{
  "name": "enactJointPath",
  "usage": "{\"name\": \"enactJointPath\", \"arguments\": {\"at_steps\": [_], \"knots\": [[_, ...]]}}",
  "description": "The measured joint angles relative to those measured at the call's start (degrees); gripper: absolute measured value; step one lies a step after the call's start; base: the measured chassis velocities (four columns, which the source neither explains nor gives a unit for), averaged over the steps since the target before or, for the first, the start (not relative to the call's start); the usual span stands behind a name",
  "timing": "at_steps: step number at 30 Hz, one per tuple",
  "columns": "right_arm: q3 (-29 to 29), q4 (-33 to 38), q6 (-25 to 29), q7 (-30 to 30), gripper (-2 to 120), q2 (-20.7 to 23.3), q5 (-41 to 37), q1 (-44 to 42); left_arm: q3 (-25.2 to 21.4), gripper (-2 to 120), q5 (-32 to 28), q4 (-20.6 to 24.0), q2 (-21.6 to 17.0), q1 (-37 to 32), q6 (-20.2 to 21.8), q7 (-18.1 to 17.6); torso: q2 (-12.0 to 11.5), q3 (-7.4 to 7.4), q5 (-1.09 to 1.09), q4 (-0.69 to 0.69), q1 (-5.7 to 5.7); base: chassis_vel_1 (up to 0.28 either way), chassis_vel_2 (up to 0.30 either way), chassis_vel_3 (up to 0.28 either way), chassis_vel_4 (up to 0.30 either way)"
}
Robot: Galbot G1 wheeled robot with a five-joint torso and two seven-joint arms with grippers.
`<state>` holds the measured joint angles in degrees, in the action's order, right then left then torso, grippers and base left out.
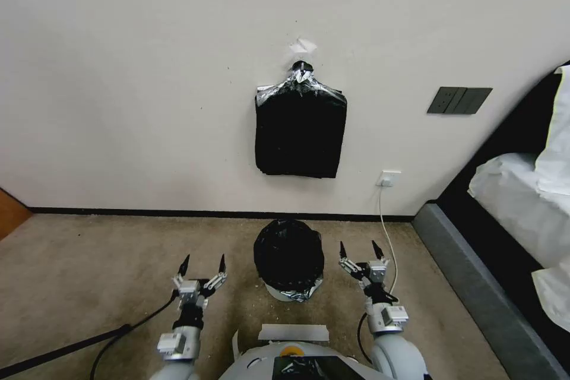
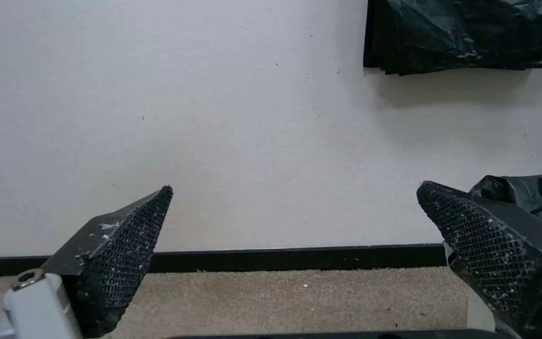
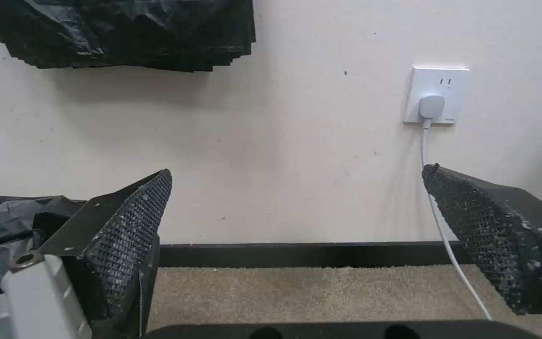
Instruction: Place a trash bag onto the trash bin.
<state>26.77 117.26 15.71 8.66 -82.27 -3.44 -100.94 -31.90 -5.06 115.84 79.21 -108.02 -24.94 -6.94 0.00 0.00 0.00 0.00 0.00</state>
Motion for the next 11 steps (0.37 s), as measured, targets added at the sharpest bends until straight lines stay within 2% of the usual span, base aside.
{"name": "enactJointPath", "arguments": {"at_steps": [11], "knots": [[-0.21, 0.14, -0.43, 0.14, 100, 0.28, -0.29, 0.15, 0.23, 100, -0.18, -0.01, -0.14, 0.23, 0.29, -0.18, 0.0, 0.0, 0.0, 0.0, 0.0, 0.0, 0.0, 0.0, 0.0]]}}
